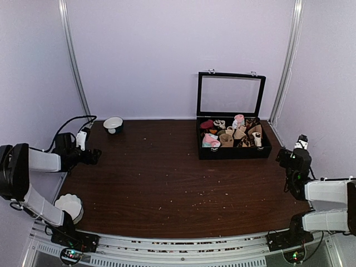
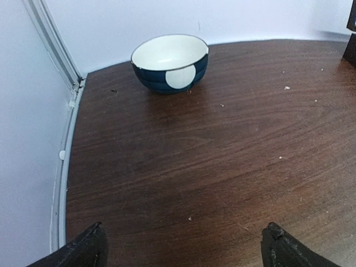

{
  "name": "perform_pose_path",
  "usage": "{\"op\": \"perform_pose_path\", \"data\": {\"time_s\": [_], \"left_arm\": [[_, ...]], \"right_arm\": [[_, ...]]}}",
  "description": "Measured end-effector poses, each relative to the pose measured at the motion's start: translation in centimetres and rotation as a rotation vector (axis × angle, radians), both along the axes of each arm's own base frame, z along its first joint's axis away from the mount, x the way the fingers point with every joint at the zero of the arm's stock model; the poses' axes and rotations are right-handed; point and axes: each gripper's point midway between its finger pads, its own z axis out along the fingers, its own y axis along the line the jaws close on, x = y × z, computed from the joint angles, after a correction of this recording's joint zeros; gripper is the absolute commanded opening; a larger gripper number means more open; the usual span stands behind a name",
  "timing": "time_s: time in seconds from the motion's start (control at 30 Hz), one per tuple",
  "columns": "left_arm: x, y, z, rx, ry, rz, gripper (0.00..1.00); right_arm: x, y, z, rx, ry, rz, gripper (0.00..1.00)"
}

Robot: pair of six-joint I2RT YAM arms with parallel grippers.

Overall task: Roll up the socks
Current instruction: Reset both arms

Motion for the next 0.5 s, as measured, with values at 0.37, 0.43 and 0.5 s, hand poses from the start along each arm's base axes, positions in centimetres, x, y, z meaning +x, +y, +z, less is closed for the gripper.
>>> {"op": "perform_pose_path", "data": {"time_s": [0.37,0.43,0.5], "left_arm": [[3.5,0.9,4.1,-0.003,-0.110,0.049,0.98],[3.6,0.9,3.7,0.004,-0.118,0.048,0.98],[1.9,0.5,3.4,0.015,-0.179,0.035,0.98]], "right_arm": [[2.9,3.6,2.4,-0.056,-0.102,0.233,1.00],[3.4,4.6,2.3,-0.073,-0.102,0.294,1.00],[3.4,5.5,2.1,-0.093,-0.132,0.347,1.00]]}}
